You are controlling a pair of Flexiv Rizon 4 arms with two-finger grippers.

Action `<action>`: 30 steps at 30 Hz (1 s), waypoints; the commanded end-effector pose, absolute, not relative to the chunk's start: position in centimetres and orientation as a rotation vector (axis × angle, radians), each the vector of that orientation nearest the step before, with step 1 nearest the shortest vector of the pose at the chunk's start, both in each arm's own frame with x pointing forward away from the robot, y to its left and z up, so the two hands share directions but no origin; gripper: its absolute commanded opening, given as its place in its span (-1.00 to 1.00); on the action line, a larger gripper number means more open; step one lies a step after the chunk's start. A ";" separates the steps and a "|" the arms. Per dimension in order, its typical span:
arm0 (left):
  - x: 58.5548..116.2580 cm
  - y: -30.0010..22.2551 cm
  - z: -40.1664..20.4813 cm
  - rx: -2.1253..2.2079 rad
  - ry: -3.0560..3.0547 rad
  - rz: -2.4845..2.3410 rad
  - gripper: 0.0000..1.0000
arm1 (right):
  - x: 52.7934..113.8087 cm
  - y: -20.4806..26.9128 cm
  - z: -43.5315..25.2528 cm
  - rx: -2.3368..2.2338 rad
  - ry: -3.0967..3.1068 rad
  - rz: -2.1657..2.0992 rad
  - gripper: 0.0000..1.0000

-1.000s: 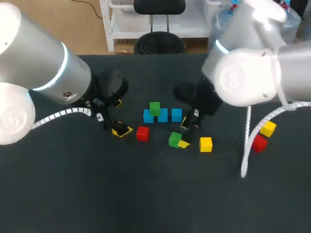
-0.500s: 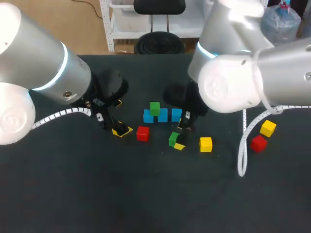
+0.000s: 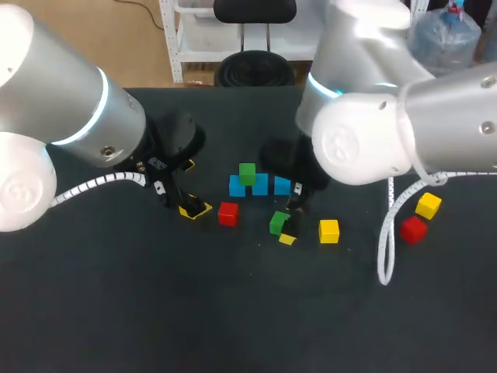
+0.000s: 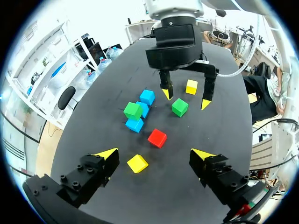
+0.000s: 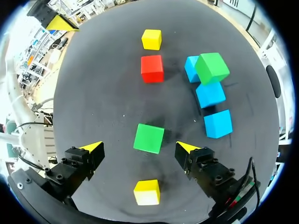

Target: Place the blue cubes, place green cubes on the blue cubes, place the yellow cubes on the green cubes, then place the red cubes on the yellow cubes, and place purple cube on the red cubes.

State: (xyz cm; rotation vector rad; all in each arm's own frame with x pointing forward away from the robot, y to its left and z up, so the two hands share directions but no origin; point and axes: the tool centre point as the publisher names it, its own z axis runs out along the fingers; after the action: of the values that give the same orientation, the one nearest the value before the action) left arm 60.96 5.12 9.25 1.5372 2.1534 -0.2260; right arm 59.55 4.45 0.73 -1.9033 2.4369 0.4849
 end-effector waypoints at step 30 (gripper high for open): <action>61.0 5.1 9.3 1.538 2.156 -0.224 1.00 | 59.9 5.0 0.2 -1.973 2.487 0.390 0.22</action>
State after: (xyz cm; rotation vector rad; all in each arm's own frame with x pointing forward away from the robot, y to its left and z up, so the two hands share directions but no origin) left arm 60.96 5.12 9.25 1.5372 2.1534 -0.2260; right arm 59.79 4.60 0.28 -1.9665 2.4798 0.3997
